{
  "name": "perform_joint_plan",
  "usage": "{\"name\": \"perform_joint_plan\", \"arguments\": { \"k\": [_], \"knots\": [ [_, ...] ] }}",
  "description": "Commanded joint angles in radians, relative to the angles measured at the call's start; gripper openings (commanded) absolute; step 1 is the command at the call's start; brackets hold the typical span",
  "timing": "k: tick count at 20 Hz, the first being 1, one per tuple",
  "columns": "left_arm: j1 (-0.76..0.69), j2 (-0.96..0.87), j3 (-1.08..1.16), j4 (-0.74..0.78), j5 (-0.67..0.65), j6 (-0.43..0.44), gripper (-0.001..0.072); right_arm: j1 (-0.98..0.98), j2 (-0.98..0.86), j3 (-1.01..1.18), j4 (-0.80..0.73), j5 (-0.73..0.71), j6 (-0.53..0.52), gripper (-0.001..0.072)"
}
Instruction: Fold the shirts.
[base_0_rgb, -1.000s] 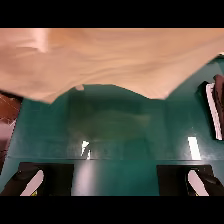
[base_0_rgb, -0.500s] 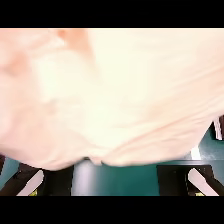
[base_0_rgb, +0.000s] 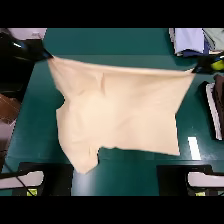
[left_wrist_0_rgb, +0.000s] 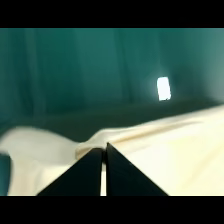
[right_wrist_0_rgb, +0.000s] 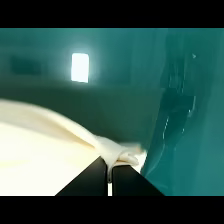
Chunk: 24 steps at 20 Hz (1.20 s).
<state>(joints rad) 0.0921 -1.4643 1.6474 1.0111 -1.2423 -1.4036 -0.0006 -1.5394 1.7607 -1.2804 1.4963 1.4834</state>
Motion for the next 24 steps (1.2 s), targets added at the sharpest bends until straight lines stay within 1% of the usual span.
{"name": "perform_joint_plan", "arguments": {
  "k": [1,2,5,6,7,8,10,12,14,18,19,20,21,22,23,24],
  "knots": [
    [-0.059,-0.199,-0.007,0.054,0.156,0.017,0.0022,0.028,-0.235,0.132,-0.027,-0.031,0.001,0.0016],
    [-0.063,-0.232,0.010,0.054,0.206,0.016,0.0022,0.028,-0.282,0.187,-0.027,-0.048,0.001,0.0016],
    [-0.054,-0.259,0.056,0.058,0.274,0.017,0.0022,0.028,-0.352,0.305,-0.021,-0.097,0.001,0.0016],
    [-0.045,-0.259,0.074,0.061,0.265,0.017,0.0023,0.026,-0.350,0.311,-0.021,-0.122,0.001,0.0017],
    [-0.032,-0.259,0.098,0.060,0.227,0.017,0.0023,0.026,-0.337,0.299,-0.022,-0.138,0.000,0.0017],
    [-0.019,-0.259,0.119,0.060,0.174,0.017,0.0023,0.026,-0.311,0.262,-0.024,-0.147,0.000,0.0017],
    [0.008,-0.259,0.139,0.061,0.027,0.023,0.0022,0.026,-0.249,0.167,-0.027,-0.142,-0.023,0.0017],
    [0.014,-0.259,0.111,0.123,-0.066,0.024,0.0022,0.027,-0.187,0.055,-0.031,-0.156,-0.026,0.0017],
    [0.007,-0.259,0.042,0.154,-0.089,0.024,0.0022,0.032,-0.132,-0.072,-0.026,-0.188,-0.026,0.0017],
    [-0.022,-0.259,-0.129,0.151,-0.042,0.010,0.0025,0.032,-0.085,-0.245,0.033,-0.224,-0.026,0.0017],
    [-0.027,-0.259,-0.163,0.150,-0.029,-0.003,0.0099,0.034,-0.085,-0.269,0.041,-0.223,-0.026,0.0017],
    [-0.027,-0.259,-0.183,0.148,-0.019,-0.012,0.0365,0.038,-0.085,-0.291,0.060,-0.225,-0.026,0.0019],
    [-0.027,-0.259,-0.194,0.145,-0.019,-0.020,0.0515,0.039,-0.085,-0.302,0.063,-0.230,-0.026,0.0113],
    [-0.027,-0.257,-0.192,0.143,-0.032,-0.033,0.0490,0.039,-0.084,-0.301,0.075,-0.221,-0.026,0.0336],
    [-0.027,-0.239,-0.192,0.150,-0.052,-0.036,0.0490,0.038,-0.080,-0.293,0.104,-0.200,-0.026,0.0370],
    [-0.027,-0.206,-0.193,0.172,-0.070,-0.033,0.0490,0.035,-0.060,-0.293,0.115,-0.184,-0.026,0.0369]
  ]
}}
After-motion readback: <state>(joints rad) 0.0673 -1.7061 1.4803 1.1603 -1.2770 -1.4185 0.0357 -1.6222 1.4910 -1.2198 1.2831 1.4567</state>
